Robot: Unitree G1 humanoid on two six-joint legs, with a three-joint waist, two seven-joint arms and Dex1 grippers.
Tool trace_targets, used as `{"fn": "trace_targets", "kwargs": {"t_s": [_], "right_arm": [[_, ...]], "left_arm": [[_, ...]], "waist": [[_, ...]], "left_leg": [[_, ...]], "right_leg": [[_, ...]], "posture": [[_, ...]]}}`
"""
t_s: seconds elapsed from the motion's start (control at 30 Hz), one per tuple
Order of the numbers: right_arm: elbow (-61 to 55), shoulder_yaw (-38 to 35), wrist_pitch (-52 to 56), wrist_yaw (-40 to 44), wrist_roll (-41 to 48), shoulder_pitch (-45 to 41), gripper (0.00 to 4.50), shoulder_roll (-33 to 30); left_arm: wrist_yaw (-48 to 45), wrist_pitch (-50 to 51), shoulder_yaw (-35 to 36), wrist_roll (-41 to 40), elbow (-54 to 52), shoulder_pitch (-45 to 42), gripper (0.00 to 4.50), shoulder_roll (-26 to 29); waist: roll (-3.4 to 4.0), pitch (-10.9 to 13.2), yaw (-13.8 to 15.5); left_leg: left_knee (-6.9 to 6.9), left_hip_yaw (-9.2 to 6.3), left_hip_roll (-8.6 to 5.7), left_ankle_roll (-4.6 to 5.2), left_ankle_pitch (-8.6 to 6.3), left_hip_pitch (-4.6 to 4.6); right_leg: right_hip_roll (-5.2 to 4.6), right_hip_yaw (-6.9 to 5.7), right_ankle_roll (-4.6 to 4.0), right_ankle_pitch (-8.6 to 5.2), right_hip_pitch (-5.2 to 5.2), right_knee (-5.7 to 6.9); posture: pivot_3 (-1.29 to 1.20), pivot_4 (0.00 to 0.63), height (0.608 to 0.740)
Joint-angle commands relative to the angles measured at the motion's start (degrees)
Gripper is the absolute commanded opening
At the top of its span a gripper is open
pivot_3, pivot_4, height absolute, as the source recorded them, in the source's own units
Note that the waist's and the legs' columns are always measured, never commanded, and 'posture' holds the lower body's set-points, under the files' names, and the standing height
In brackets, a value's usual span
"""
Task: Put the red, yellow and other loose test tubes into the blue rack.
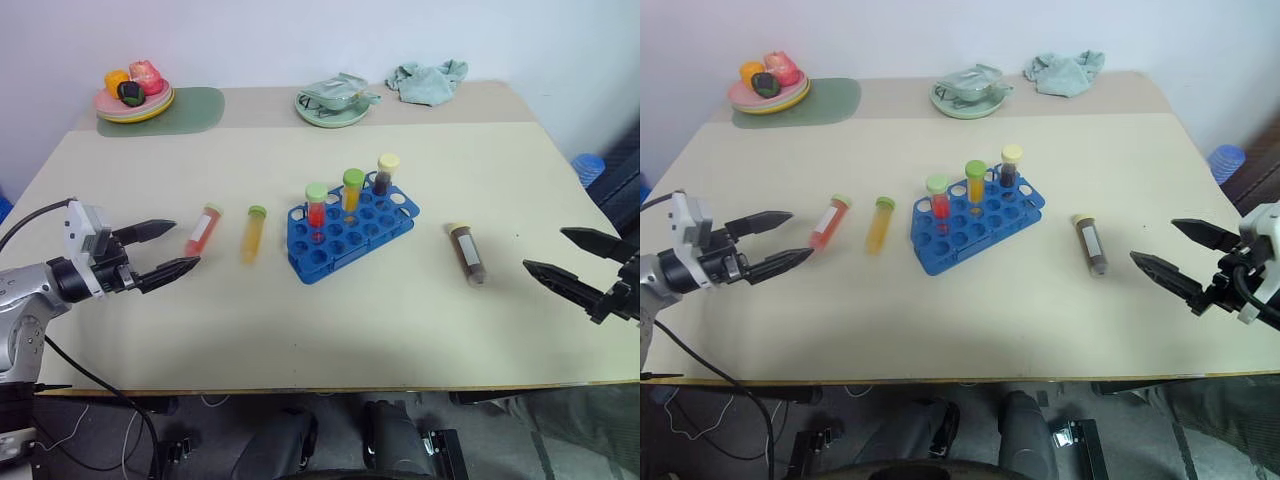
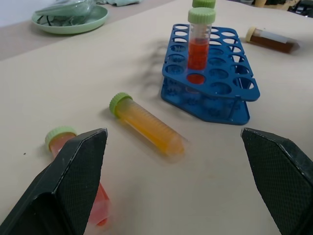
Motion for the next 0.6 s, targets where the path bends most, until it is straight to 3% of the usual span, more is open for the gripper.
{"fn": "trace_targets", "kwargs": {"t_s": [0.03, 0.5, 0.6], "right_arm": [[-1.4, -1.6, 0.1, -0.4, 0.8, -0.8, 4.35, -0.1], [-1.5, 4.3, 1.1, -4.7, 0.2, -4.8, 4.35, 0.6], [-1.8, 6.0, 3.5, -9.9, -1.4, -7.4, 4.35, -0.2]], "left_arm": [[0.1, -1.1, 1.9, 0.3, -1.2, -0.3, 4.49, 0.8], [0.3, 3.6, 1.3, -4.5, -4.2, -2.4, 4.49, -1.1], [-1.4, 4.8, 0.6, -6.2, -4.9, -3.1, 4.49, -1.5]], "waist": [[0.00, 0.0, 0.0], [0.00, 0.0, 0.0], [0.00, 0.0, 0.0]], "left_leg": [[0.00, 0.00, 0.00, 0.00, 0.00, 0.00], [0.00, 0.00, 0.00, 0.00, 0.00, 0.00], [0.00, 0.00, 0.00, 0.00, 0.00, 0.00]], "right_leg": [[0.00, 0.00, 0.00, 0.00, 0.00, 0.00], [0.00, 0.00, 0.00, 0.00, -0.01, 0.00], [0.00, 0.00, 0.00, 0.00, -0.01, 0.00]], "posture": [[0.00, 0.150, 0.740], [0.00, 0.150, 0.740], [0.00, 0.150, 0.740]]}}
